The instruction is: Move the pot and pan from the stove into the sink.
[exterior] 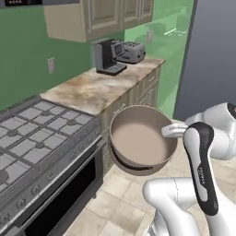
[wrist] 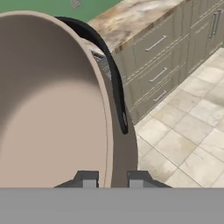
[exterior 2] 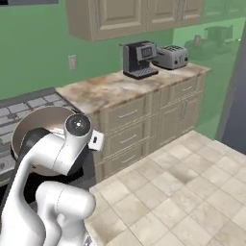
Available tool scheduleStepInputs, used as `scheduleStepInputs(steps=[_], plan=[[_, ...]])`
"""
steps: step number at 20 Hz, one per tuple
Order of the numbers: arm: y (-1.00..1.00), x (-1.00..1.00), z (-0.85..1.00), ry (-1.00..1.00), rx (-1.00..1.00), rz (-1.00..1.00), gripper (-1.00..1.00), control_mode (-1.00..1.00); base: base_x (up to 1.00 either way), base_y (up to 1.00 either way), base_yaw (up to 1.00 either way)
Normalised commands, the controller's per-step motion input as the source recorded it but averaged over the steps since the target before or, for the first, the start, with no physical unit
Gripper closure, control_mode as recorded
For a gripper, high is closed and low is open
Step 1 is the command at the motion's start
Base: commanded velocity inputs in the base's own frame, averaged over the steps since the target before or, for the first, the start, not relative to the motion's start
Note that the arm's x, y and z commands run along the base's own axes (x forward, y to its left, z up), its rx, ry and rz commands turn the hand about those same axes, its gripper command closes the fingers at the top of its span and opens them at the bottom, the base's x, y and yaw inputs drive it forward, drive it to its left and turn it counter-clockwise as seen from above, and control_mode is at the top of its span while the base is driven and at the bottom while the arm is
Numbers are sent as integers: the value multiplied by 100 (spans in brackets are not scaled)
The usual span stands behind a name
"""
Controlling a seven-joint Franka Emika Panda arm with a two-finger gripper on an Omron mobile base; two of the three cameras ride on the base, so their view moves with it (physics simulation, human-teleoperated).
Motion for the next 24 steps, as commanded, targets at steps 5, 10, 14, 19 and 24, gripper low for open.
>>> scheduleStepInputs(steps=[5,10,14,19,24], plan=[[0,0,0,0,0,0,100,100,1,-3,-50],[0,0,0,0,0,0,100,100,1,-4,-50],[0,0,0,0,0,0,100,100,1,-4,-50],[0,0,0,0,0,0,100,100,2,-6,-50],[0,0,0,0,0,0,100,100,2,-6,-50]])
